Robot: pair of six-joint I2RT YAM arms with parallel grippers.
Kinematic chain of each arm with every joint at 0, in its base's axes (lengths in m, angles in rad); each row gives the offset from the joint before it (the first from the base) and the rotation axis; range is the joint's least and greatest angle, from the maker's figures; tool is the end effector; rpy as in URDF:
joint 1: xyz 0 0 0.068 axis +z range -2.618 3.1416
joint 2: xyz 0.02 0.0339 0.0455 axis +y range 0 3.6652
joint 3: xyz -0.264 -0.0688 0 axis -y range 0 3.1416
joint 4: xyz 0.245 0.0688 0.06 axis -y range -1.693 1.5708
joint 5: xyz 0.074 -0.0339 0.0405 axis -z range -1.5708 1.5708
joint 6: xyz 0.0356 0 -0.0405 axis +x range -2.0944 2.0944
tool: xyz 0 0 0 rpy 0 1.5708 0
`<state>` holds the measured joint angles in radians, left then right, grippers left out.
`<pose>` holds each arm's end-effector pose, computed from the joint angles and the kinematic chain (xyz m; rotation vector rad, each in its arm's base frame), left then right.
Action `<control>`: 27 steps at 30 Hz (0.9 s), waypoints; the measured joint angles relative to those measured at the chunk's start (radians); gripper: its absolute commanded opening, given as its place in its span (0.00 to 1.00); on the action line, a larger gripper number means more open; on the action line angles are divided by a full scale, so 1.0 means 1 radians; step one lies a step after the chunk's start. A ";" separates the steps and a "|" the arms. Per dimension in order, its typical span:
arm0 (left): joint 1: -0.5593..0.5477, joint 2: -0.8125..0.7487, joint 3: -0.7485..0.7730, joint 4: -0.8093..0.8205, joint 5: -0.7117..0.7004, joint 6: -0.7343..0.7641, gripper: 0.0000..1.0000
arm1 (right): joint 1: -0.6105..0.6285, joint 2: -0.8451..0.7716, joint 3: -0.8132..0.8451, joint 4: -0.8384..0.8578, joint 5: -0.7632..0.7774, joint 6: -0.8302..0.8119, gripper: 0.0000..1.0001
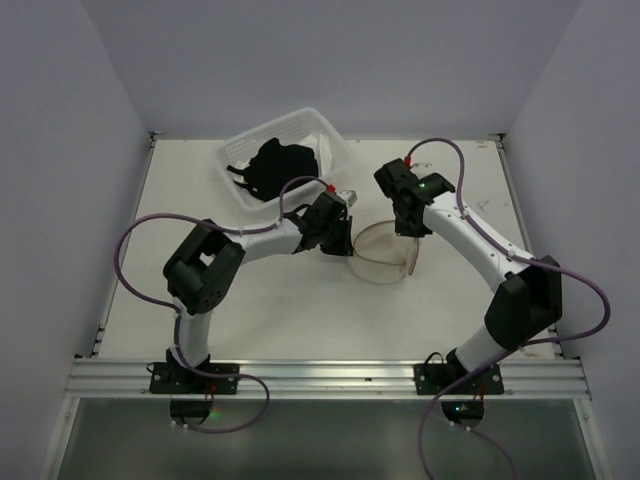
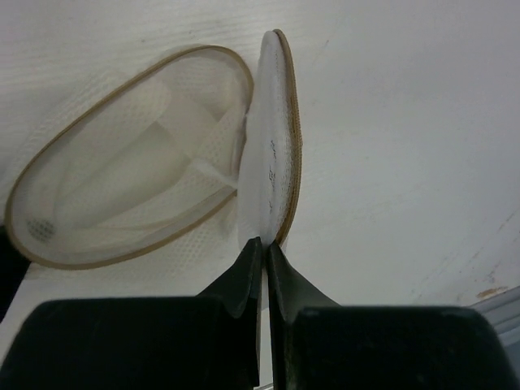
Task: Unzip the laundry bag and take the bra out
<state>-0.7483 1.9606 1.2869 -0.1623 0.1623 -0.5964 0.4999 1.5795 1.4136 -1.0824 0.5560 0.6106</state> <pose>0.3056 -0.2916 0.1708 0.2736 2.5417 -0.7751 0.2783 0.1306 0.2973 0.2595 2.5422 -0.4002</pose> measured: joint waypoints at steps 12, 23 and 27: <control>-0.007 0.009 -0.104 0.127 0.048 -0.074 0.00 | 0.022 0.037 -0.084 0.332 -0.372 -0.028 0.01; -0.006 -0.036 -0.220 0.221 0.049 -0.102 0.06 | 0.023 0.179 -0.286 0.703 -0.615 0.027 0.19; -0.003 -0.060 -0.250 0.224 0.027 -0.118 0.22 | 0.023 0.203 -0.321 0.792 -0.660 0.044 0.34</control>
<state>-0.7509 1.9003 1.0367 0.0612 0.1894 -0.7143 0.5224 1.7828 1.0924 -0.2901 -0.1036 0.6544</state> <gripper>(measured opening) 0.158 0.286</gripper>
